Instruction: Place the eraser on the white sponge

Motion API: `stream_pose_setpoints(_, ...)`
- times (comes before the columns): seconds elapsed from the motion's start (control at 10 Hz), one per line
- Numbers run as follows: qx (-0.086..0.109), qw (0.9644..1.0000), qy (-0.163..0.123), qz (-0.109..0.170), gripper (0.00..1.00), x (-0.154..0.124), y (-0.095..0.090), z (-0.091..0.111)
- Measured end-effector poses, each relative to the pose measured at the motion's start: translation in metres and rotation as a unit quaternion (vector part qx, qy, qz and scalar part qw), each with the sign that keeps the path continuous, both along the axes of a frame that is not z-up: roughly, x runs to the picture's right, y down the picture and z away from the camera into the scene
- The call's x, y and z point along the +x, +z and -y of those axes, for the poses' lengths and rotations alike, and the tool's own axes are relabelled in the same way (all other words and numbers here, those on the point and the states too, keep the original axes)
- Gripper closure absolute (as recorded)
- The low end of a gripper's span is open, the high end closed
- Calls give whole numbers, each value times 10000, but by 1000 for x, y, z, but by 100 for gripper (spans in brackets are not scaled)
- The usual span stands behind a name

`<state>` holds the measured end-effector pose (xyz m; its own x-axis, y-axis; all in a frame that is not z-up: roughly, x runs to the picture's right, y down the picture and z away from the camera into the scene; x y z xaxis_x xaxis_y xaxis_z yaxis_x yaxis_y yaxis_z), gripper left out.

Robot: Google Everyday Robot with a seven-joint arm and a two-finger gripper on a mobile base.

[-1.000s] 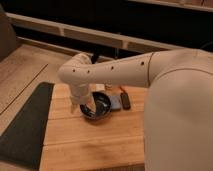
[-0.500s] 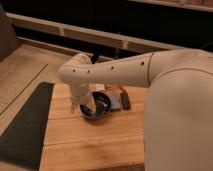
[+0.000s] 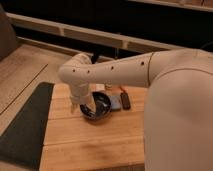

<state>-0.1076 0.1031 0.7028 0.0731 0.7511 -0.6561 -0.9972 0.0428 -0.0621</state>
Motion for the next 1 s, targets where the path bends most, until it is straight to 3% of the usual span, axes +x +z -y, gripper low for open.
stream_pose_setpoints(0.8, 12, 10000, -3, 2, 35, 0, -1, 1)
stream_pose_setpoints(1.0, 95, 9999, -81, -24, 35, 3, 0, 5)
